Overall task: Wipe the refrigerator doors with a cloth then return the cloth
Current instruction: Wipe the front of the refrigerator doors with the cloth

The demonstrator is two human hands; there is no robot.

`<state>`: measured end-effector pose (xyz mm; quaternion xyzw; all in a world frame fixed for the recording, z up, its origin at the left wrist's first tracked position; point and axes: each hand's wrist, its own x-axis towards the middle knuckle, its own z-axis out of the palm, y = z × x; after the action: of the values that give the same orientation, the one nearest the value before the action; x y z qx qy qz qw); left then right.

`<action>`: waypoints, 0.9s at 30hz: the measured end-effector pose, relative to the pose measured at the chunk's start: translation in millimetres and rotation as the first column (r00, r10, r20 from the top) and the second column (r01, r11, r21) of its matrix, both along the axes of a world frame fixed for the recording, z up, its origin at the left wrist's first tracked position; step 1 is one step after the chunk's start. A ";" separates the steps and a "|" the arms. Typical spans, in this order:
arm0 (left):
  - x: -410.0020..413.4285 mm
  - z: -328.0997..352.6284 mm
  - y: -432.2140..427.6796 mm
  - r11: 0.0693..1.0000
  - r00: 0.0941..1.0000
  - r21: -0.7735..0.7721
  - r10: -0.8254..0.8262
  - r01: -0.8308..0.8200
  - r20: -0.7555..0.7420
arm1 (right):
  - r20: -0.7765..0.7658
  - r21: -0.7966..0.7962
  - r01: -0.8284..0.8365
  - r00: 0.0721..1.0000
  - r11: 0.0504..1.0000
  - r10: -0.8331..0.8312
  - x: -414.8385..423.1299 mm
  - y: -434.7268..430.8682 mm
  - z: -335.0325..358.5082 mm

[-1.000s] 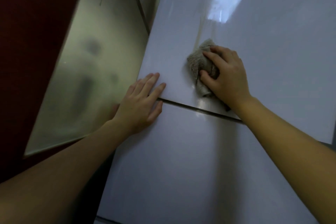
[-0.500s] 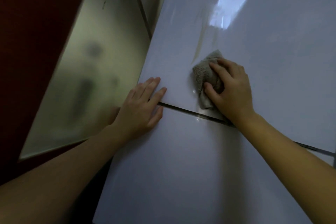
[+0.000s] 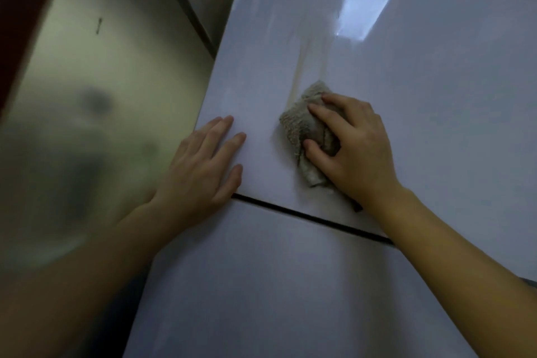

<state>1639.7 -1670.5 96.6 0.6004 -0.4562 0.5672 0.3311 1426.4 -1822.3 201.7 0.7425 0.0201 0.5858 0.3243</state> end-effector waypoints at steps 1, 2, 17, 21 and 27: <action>-0.7 10.6 -0.5 1.000 1.000 -0.013 0.002 -0.002 -0.005 | 0.026 0.020 -0.012 1.000 1.000 0.011 -0.9 -0.4 12.7; -0.6 20.9 -0.8 1.000 1.000 -0.025 0.004 -0.005 -0.009 | 0.057 0.040 -0.025 0.998 0.999 0.023 -1.4 -0.1 26.8; 5.6 56.7 -2.8 1.000 1.000 -0.020 0.019 -0.019 -0.010 | -0.135 -0.121 -0.032 0.991 0.992 0.015 7.3 2.6 104.4; 4.4 58.8 -3.0 0.999 1.000 -0.022 0.029 -0.029 -0.008 | -0.092 -0.004 -0.034 0.995 0.999 0.033 5.9 6.6 122.5; 1.2 55.0 -3.5 0.999 0.999 -0.002 0.035 -0.035 -0.037 | -0.084 -0.073 -0.058 0.995 0.996 0.051 8.8 2.9 138.2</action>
<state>1640.9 -1674.0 151.7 0.6184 -0.4387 0.5622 0.3302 1435.1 -1819.4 339.9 0.7523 0.0756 0.5624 0.3347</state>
